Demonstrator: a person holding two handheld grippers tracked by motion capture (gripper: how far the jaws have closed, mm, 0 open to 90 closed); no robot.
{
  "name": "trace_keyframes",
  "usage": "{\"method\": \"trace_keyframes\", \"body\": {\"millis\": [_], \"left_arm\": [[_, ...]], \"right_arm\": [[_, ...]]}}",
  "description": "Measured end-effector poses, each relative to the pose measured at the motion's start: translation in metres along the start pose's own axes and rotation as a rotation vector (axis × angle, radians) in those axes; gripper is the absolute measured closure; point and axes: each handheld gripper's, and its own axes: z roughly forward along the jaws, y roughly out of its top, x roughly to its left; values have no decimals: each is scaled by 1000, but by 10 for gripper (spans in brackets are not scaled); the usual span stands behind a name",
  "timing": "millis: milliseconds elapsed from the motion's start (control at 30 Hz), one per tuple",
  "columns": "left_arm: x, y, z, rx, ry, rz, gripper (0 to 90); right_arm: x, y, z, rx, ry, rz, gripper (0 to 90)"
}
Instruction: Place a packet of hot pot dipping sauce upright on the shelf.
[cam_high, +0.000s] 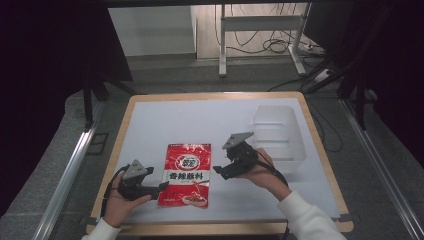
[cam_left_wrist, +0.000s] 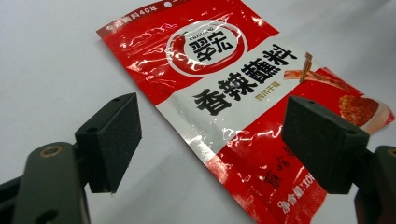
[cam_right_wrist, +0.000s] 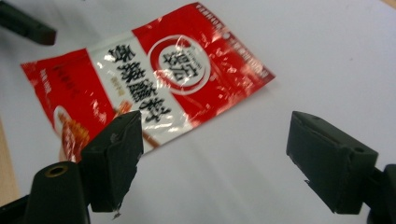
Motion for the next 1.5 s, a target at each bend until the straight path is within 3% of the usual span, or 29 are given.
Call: {"method": "trace_keyframes", "body": {"millis": [133, 500, 700, 900, 967, 1200, 1500], "left_arm": [[2, -6, -1, 13, 6, 3, 203], [-1, -7, 10, 46, 4, 24, 209], [-3, -9, 13, 31, 6, 32, 212], [-3, -9, 14, 33, 7, 40, 211], [-3, -8, 13, 16, 26, 32, 210], [-2, -8, 14, 22, 29, 38, 209], [-1, -8, 16, 24, 34, 37, 208]], "right_arm": [[-13, 15, 12, 30, 7, 15, 229], [-46, 46, 74, 174, 22, 54, 223], [-62, 54, 96, 185, 70, 105, 287], [-69, 57, 108, 230, 68, 122, 334], [-72, 57, 114, 253, 86, 127, 373], [-78, 54, 126, 303, 117, 142, 427], [-78, 53, 134, 337, 162, 122, 517]]}}
